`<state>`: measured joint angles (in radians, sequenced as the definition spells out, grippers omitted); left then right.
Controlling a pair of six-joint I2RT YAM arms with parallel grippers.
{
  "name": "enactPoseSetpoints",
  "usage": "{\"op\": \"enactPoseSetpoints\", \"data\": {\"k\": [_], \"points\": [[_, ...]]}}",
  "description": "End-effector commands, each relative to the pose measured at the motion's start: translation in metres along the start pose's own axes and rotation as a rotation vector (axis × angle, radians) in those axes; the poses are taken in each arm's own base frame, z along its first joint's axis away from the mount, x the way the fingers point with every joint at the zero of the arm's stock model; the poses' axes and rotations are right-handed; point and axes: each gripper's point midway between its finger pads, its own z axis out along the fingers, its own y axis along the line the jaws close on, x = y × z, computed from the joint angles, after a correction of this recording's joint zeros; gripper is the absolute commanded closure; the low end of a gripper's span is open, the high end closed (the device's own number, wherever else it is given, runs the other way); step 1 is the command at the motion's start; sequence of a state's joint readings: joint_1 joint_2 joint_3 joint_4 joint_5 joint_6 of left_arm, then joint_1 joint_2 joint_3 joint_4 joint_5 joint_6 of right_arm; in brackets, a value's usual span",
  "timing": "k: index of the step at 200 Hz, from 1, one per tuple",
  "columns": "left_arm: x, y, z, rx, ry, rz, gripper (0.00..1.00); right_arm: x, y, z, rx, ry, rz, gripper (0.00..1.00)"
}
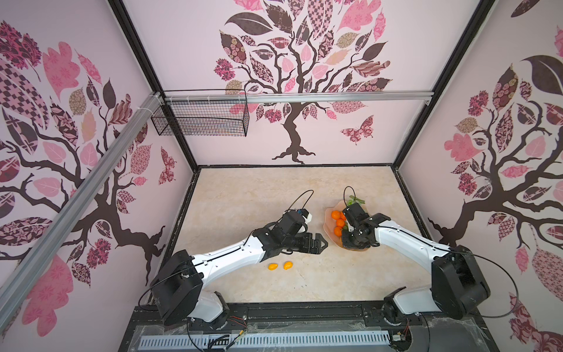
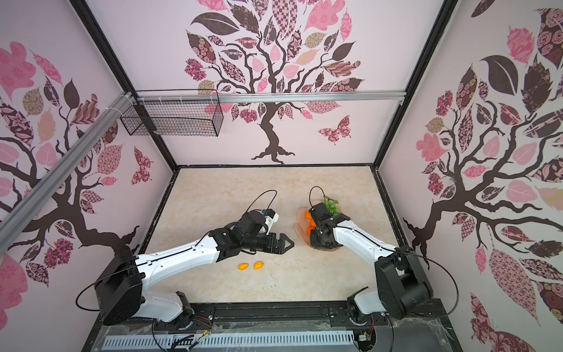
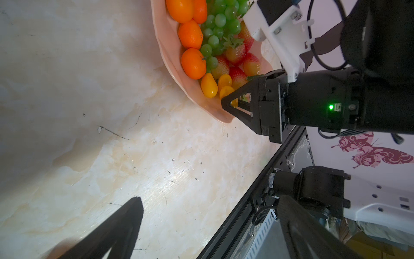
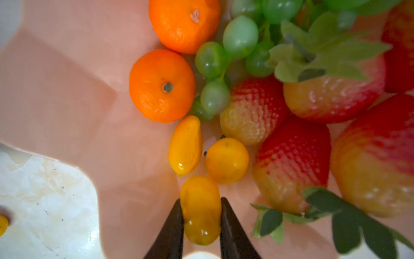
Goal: Arrange fruit in a fruit bowl
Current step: Place the fruit in the fruit bowl.
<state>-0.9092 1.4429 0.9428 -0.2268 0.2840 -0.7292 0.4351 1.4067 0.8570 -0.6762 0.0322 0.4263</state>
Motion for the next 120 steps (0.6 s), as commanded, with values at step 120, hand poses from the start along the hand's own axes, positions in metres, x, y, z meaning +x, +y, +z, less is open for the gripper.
{"op": "enactPoseSetpoints", "data": {"k": [120], "points": [[-0.025, 0.019, -0.029, -0.071, -0.124, -0.054, 0.02, -0.031, 0.011, -0.051, -0.074, -0.177, -0.022, 0.48]]}}
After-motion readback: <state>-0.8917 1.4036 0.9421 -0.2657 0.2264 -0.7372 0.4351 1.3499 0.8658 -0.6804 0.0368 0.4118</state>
